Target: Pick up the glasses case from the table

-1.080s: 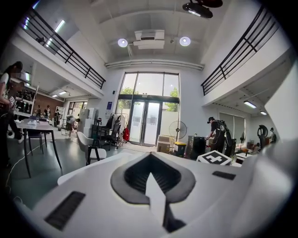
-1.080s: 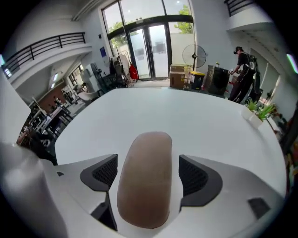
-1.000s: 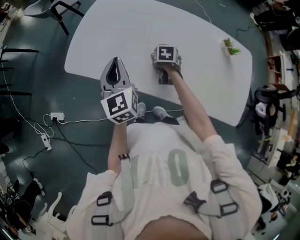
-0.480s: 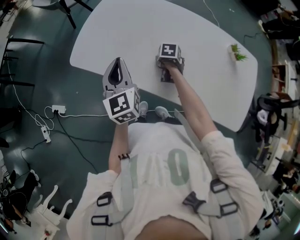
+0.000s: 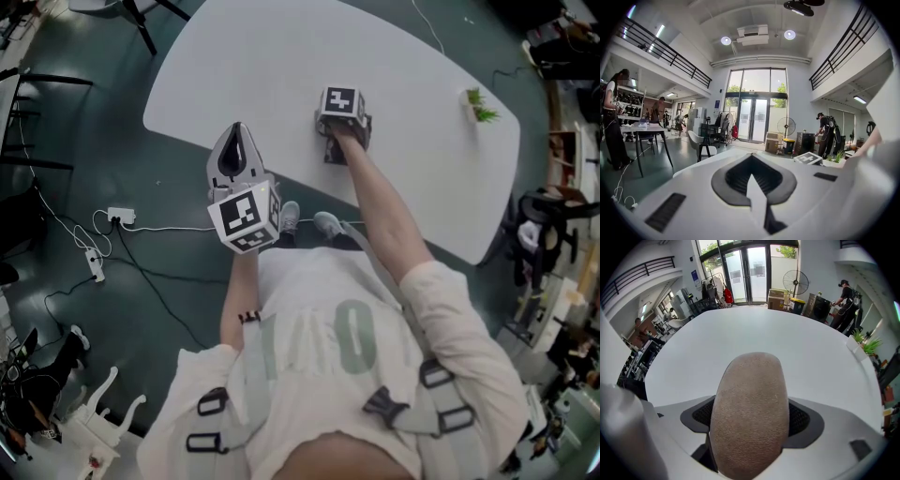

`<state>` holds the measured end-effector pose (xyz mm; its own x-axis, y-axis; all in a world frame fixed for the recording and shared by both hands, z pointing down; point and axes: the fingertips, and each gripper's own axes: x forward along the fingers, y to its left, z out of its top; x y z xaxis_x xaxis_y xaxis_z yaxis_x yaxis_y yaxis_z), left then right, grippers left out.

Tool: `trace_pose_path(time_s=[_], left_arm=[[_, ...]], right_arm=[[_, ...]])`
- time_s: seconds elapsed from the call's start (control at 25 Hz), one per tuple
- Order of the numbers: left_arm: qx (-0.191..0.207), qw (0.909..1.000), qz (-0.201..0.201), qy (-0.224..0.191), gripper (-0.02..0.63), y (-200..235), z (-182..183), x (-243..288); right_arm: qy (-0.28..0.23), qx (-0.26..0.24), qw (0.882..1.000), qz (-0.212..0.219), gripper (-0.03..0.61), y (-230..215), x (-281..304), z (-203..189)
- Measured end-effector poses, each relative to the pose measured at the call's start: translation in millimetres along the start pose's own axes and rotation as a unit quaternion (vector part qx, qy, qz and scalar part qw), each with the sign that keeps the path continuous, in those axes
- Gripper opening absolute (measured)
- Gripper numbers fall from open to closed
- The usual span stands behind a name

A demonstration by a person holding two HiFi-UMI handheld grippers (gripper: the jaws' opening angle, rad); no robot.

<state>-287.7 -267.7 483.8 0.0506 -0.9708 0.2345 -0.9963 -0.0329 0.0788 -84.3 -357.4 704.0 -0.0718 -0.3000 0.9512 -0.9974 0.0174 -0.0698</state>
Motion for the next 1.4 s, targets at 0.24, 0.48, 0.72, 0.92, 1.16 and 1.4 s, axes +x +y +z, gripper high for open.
trace_pose_path(time_s=[0.24,0.48,0.72,0.92,1.16,1.4], left_arm=[[0.002,1.0,0.003,0.001,0.003,3.7,0.6,-6.0],[0.005,1.0,0.002,-0.008,0.004,1.4,7.3,-9.2],[0.007,0.9997,-0.006,-0.022,0.003,-8.4,21.2,-8.2],[0.01,0.999,-0.017,-0.039,0.003,-18.1,38.8,-9.2],[0.012,0.9977,-0.03,-0.059,0.003,-33.5,58.8,-6.1],[0.015,0.9961,-0.041,-0.077,0.003,-48.3,76.8,-8.5]], right_arm=[[-0.011,0.003,1.0,0.0,0.385,-2.8,2.9,3.0],[-0.018,0.034,0.999,0.004,0.382,-12.9,-12.8,10.5],[-0.135,0.004,0.99,0.047,0.382,-7.4,-64.9,61.3],[-0.219,-0.021,0.975,0.015,0.382,-34.6,-120.7,84.3],[-0.349,-0.064,0.933,0.068,0.382,-22.4,-202.8,86.3],[-0.464,-0.086,0.875,0.11,0.382,-10.2,-273.8,56.3]])
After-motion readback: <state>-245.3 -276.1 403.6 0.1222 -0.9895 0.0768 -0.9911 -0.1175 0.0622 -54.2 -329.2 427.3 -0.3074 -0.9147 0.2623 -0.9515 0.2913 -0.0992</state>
